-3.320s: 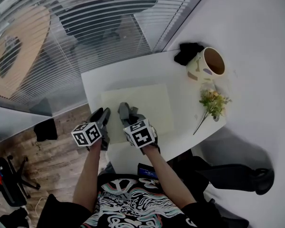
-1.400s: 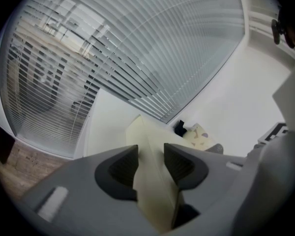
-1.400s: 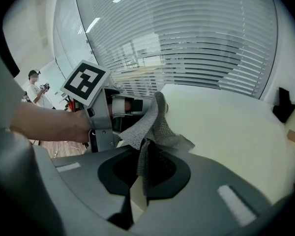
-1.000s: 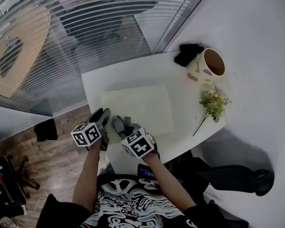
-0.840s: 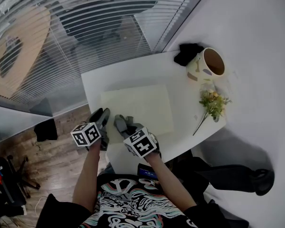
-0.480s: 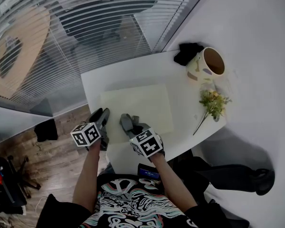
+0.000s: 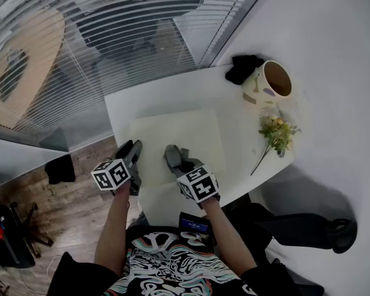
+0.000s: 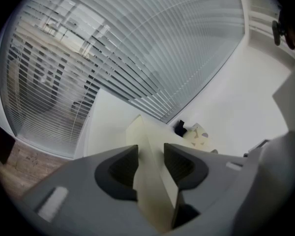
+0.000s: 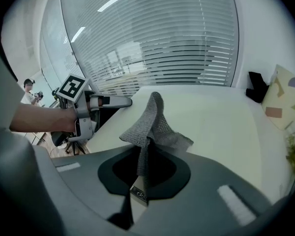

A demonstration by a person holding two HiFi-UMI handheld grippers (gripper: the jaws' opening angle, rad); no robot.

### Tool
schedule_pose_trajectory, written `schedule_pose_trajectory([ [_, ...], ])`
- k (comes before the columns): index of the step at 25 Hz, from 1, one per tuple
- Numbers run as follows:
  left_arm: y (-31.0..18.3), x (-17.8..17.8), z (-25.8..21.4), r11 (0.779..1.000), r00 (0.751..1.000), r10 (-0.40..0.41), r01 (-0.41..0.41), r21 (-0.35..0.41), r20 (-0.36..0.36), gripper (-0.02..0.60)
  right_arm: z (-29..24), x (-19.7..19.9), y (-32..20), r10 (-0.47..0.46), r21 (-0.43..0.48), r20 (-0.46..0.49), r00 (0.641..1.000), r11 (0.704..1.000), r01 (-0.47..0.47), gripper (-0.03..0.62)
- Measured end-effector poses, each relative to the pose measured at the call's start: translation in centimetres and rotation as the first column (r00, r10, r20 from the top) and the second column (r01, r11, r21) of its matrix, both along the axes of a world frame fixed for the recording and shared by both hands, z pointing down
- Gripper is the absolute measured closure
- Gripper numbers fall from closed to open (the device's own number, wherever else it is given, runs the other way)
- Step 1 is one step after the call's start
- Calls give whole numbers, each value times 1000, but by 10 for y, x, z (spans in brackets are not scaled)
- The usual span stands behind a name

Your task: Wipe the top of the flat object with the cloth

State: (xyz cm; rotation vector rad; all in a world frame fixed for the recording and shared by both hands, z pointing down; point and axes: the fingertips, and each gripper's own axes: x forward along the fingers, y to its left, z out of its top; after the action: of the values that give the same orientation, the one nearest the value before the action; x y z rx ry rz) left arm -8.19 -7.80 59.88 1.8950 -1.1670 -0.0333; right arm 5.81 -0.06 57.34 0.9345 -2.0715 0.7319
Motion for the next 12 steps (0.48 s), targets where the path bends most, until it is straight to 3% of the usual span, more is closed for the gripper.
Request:
schedule_pose_trajectory([
  [12, 0, -1, 0, 1000, 1000, -1, 1, 1, -1, 364, -1, 51, -10, 127, 9, -8, 992, 992, -127, 582],
])
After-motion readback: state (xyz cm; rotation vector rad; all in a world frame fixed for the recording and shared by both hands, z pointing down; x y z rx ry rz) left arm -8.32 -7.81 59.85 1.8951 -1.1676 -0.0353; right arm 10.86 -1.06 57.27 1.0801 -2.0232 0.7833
